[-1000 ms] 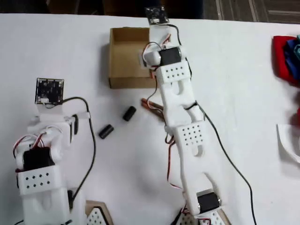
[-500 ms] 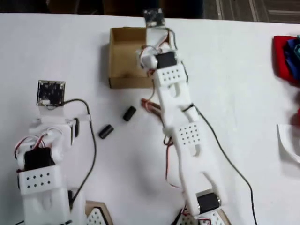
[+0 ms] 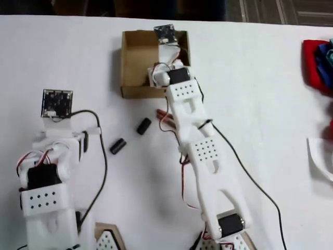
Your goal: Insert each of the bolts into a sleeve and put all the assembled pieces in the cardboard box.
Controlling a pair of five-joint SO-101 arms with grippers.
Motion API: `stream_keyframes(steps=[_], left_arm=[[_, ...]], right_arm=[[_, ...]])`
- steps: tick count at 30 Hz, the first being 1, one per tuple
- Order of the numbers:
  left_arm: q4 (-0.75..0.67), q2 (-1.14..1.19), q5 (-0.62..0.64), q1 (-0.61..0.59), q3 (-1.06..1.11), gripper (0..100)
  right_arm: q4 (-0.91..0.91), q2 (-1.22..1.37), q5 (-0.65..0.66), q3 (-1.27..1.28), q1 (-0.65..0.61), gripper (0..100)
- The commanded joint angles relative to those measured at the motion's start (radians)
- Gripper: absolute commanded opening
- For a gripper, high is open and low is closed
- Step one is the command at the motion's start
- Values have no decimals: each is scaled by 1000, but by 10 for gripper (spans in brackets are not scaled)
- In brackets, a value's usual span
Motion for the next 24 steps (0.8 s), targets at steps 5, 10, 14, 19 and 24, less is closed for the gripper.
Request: stream_keyframes(steps=[5, 10, 14, 19, 24], left_arm=[[3, -15, 0, -6, -5, 207], [3, -15, -5, -8, -5, 207], [3, -15, -5, -8, -5, 207], [2, -15, -2, -8, -5, 207], [-5, -15, -2, -8, -7, 207]], right_arm=[[-16, -35, 8, -63, 2, 133], [-12, -61, 8, -80, 33, 104], [15, -130, 8, -81, 96, 21], [119, -208, 12, -80, 203, 23], [285, -209, 14, -80, 277, 25]])
